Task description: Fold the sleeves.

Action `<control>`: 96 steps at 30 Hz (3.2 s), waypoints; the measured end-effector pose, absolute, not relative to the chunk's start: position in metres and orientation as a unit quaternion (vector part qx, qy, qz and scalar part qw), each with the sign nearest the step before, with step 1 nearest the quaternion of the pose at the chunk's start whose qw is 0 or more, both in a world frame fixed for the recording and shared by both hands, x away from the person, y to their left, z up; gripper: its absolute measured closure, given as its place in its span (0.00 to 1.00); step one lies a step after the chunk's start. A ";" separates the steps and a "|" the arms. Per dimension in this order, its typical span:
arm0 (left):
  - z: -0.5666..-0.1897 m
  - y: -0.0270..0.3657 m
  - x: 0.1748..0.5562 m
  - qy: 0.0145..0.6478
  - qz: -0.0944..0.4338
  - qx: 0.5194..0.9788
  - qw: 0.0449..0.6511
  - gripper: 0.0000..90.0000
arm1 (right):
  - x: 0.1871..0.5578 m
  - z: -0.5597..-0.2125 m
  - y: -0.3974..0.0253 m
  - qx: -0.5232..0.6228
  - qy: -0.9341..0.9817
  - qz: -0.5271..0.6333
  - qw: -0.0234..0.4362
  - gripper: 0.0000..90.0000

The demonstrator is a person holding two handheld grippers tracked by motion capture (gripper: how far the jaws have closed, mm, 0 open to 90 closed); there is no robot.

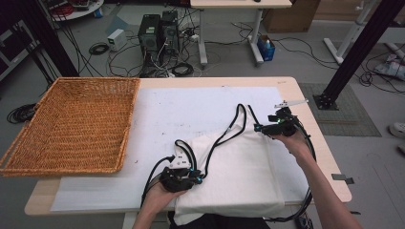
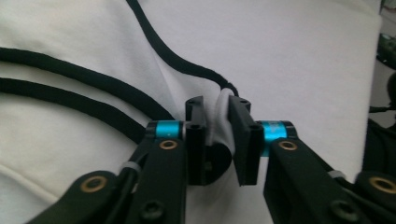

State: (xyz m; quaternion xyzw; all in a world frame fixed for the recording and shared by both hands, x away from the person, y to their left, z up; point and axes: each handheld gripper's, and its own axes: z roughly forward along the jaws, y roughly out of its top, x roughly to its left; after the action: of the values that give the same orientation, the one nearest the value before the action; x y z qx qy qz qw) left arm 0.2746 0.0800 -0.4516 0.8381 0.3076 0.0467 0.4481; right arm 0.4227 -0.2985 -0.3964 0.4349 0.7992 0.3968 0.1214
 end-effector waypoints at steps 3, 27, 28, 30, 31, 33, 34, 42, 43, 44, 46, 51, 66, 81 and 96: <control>-0.450 0.081 0.269 0.303 0.040 0.837 0.454 0.76 | 0.424 -0.391 -0.298 0.433 0.801 0.393 0.126 0.16; -0.428 0.134 0.244 0.404 0.144 0.743 0.514 0.46 | 0.534 -0.420 -0.278 0.454 0.828 0.308 0.117 0.47; -0.429 0.136 0.244 0.410 0.146 0.741 0.511 0.46 | 0.539 -0.421 -0.276 0.454 0.829 0.305 0.114 0.47; -0.428 0.140 0.243 0.418 0.152 0.736 0.510 0.46 | 0.547 -0.424 -0.270 0.450 0.837 0.290 0.116 0.53; -0.427 0.142 0.243 0.423 0.154 0.733 0.511 0.46 | 0.550 -0.425 -0.268 0.449 0.839 0.284 0.119 0.54; -0.425 0.145 0.243 0.427 0.159 0.730 0.510 0.46 | 0.556 -0.427 -0.264 0.447 0.840 0.283 0.117 0.57; -0.424 0.146 0.243 0.427 0.160 0.730 0.509 0.46 | 0.558 -0.428 -0.263 0.445 0.840 0.285 0.122 0.57; -0.422 0.146 0.240 0.433 0.170 0.729 0.502 0.46 | 0.561 -0.428 -0.250 0.480 0.827 0.263 0.131 0.74; -0.421 0.146 0.239 0.433 0.171 0.730 0.501 0.46 | 0.560 -0.428 -0.248 0.480 0.828 0.258 0.135 0.76; -0.421 0.146 0.239 0.432 0.171 0.730 0.501 0.46 | 0.560 -0.427 -0.248 0.479 0.829 0.257 0.134 0.80; -0.421 0.146 0.237 0.434 0.173 0.728 0.502 0.46 | 0.560 -0.427 -0.250 0.482 0.826 0.264 0.126 0.85; -0.424 0.149 0.234 0.444 0.176 0.721 0.502 0.46 | 0.554 -0.424 -0.259 0.485 0.821 0.286 0.093 0.97; -0.420 0.140 0.253 0.424 0.173 0.730 0.508 0.46 | 0.419 -0.386 -0.289 0.393 0.804 0.418 0.156 0.97; -0.424 0.120 0.249 0.400 0.154 0.747 0.508 0.46 | 0.250 -0.439 -0.292 0.380 0.815 0.409 0.157 0.90; -0.429 0.093 0.252 0.375 0.144 0.779 0.482 0.46 | 0.255 -0.443 -0.281 0.430 0.785 0.424 0.138 0.77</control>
State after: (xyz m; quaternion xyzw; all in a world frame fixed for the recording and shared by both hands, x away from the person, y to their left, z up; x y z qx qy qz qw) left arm 0.2517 0.0930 -0.4294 0.7786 0.3746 0.1443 0.4824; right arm 0.2555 -0.2812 -0.4427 0.4304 0.7846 0.4243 0.1384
